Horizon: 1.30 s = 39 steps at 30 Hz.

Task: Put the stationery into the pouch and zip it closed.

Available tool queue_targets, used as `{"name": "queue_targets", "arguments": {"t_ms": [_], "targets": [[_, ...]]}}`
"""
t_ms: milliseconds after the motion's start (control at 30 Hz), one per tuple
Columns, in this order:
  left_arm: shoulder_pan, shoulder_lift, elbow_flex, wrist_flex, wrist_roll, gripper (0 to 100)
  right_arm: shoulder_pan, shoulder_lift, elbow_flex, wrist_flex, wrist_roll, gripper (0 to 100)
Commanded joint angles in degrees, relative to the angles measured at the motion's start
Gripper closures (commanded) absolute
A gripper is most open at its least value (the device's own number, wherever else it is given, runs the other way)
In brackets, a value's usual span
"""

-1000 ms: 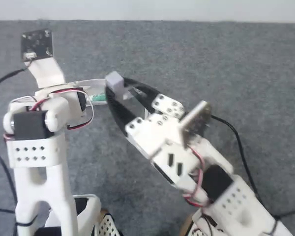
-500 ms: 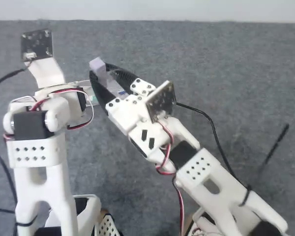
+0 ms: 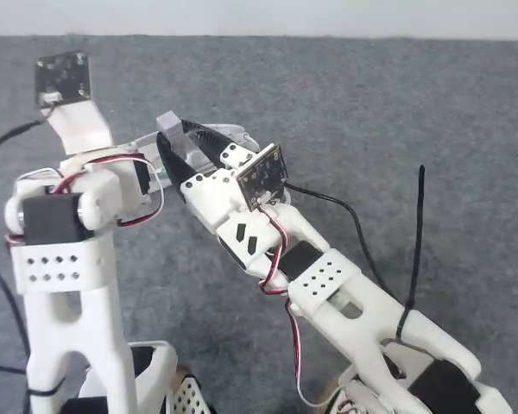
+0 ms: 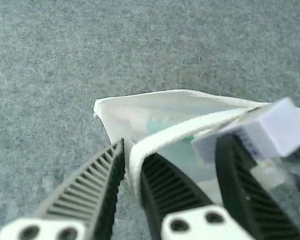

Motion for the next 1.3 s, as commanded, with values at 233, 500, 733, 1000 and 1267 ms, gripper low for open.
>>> {"name": "queue_targets", "arguments": {"t_ms": [233, 500, 733, 1000, 1267], "targets": [[-0.09, -1.49, -2.33, -0.62, 0.35, 99, -1.01, 1.10, -0.44, 4.26, 0.70, 81.5], [-0.09, -1.49, -2.33, -0.62, 0.35, 99, -1.01, 1.10, -0.53, 4.88, 0.62, 81.5], [-0.09, -1.49, -2.33, -0.62, 0.35, 99, -0.57, 0.31, -0.53, 6.11, 0.79, 81.5], [-0.09, -1.49, -2.33, -0.62, 0.35, 99, 1.27, -11.91, -0.70, 21.67, 0.70, 81.5], [-0.09, -1.49, -2.33, -0.62, 0.18, 99, 6.20, -20.09, -2.55, 33.71, 0.70, 81.5]]}}
